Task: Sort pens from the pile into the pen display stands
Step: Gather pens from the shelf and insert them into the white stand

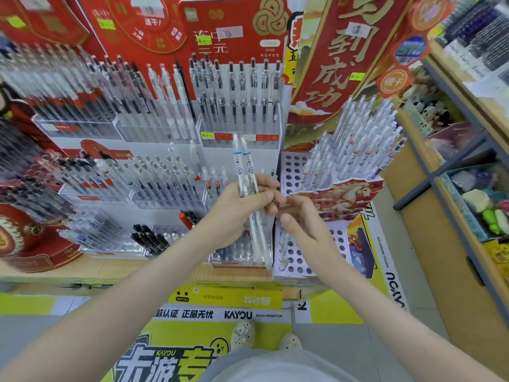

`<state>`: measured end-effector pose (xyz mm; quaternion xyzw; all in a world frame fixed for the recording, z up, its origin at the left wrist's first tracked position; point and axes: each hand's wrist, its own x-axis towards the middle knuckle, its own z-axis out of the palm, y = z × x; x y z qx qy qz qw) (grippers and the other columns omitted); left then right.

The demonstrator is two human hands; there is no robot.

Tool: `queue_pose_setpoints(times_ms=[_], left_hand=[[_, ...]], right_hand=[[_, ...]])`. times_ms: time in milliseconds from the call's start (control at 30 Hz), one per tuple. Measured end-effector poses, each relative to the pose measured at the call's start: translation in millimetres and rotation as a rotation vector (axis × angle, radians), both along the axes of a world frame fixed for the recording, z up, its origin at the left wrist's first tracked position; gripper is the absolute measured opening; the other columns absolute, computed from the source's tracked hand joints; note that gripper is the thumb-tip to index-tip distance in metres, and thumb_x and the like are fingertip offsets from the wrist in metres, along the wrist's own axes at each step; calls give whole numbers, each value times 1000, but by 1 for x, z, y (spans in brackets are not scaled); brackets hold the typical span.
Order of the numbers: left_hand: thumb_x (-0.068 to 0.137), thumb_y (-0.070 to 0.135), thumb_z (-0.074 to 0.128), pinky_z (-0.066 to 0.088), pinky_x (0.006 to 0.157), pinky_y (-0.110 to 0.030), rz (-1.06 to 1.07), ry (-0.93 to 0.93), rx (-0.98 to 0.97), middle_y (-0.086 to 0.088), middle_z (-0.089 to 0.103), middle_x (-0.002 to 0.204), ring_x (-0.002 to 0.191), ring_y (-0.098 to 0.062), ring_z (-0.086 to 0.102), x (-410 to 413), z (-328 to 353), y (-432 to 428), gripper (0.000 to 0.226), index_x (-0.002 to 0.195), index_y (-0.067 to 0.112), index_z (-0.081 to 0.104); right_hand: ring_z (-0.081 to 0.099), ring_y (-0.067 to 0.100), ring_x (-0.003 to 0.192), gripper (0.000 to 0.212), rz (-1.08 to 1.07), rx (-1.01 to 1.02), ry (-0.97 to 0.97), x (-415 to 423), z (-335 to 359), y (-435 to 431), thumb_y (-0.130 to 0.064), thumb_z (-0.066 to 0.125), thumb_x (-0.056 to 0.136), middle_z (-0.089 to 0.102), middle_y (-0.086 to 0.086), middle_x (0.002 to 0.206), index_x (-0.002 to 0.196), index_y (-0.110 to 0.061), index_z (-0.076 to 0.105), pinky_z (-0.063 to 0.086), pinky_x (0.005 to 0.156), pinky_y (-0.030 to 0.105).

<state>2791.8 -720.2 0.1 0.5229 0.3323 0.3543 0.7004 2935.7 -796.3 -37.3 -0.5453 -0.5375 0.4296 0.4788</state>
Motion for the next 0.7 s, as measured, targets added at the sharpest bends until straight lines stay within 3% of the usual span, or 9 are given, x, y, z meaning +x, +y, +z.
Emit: queue_pose_setpoints(times_ms=[100,200,267,367,600,700], left_hand=[[95,-9,45,53,63,-22,156,-117,-5,-1,70,71,59,-11,61,3,10,4,21,95,7,58],[96,-5,47,54,66,-23,273,-193,4,-1,70,72,62,-11,63,5,15,9,17,98,9,57],[95,-3,49,54,68,-23,311,-217,2,-1,70,72,64,-11,63,7,16,10,15,99,9,57],[93,-3,53,54,70,-22,334,-239,0,0,70,72,67,-11,66,10,16,8,14,100,9,56],[91,-5,55,56,80,-33,301,-261,52,-4,72,79,76,-19,70,15,3,1,11,88,6,56],[92,2,54,55,79,-34,290,-271,80,-5,72,80,77,-22,69,17,-3,-2,8,87,7,57]], right_hand=[[61,9,96,34,38,-170,149,-8,-4,0,-43,45,94,63,-4,103,118,-20,53,46,87,20],[58,11,63,47,74,-309,371,-14,-4,3,-43,45,87,65,4,83,117,-8,54,46,67,26],[50,6,53,37,49,-319,447,-16,-3,8,-39,47,88,62,-2,69,109,-10,54,35,61,22],[40,8,58,17,18,-272,477,-16,-5,14,-29,46,94,55,-13,60,95,-15,55,27,64,26],[31,9,54,29,29,-235,460,-10,-8,14,-40,45,87,44,-13,58,91,-11,50,28,57,21],[32,9,53,36,56,-221,356,-7,-6,12,-44,41,91,41,-9,60,97,-9,48,28,55,22]])
